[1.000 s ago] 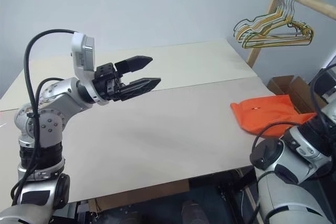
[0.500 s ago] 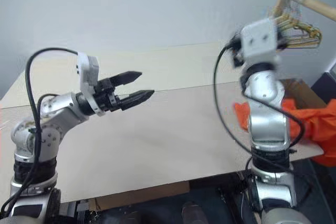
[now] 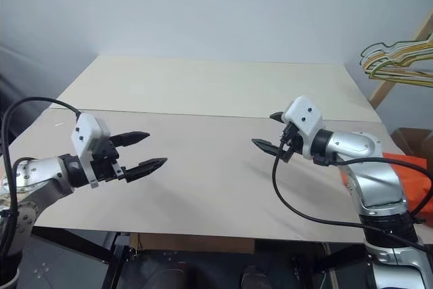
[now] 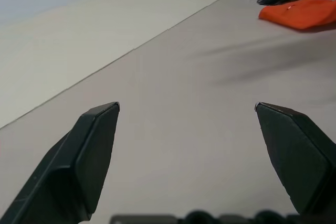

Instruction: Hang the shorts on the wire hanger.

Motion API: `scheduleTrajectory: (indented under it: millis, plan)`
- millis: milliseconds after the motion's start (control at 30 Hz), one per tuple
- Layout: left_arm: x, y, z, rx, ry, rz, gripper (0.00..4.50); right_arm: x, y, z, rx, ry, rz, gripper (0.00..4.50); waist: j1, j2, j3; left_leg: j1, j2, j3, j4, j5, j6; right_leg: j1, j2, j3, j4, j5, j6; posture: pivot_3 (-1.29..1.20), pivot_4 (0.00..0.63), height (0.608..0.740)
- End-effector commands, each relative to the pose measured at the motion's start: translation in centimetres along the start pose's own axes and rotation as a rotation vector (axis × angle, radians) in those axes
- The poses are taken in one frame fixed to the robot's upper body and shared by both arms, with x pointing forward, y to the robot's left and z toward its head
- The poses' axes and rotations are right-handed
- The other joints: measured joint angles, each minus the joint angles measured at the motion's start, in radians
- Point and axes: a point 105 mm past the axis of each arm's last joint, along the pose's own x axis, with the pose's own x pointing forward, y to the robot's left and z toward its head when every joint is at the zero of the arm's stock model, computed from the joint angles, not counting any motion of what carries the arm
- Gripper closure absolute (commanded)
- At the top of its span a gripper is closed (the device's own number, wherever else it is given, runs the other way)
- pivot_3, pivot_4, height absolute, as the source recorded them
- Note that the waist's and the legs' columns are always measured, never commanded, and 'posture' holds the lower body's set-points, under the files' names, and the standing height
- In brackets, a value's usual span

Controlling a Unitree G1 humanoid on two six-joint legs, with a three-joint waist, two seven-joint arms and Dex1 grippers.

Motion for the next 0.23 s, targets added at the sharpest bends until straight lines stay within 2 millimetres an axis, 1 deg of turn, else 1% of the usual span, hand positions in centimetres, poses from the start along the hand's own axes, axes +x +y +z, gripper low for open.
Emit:
scheduleTrajectory:
  millis: [33, 233]
  plan:
    - [-0.43, -0.29, 0.98, 0.037, -0.021, 0.012, 0.00, -0.16, -0.47, 1.47, -0.041, -0.049, -0.006, 0.03, 0.004, 0.000, 0.000, 0.000, 0.000, 0.000, 0.000, 0.000, 0.000, 0.000, 0.000, 0.000, 0.000, 0.000, 0.000, 0.19, 0.069, 0.740]
    - [-0.43, -0.06, 1.31, 0.048, -0.037, 0.012, 0.00, -0.05, -0.27, 1.41, -0.046, -0.053, -0.011, 0.03, 0.009, 0.000, 0.000, 0.000, 0.000, 0.000, 0.000, 0.000, 0.000, 0.000, 0.000, 0.000, 0.001, 0.000, 0.000, 0.19, 0.056, 0.740]
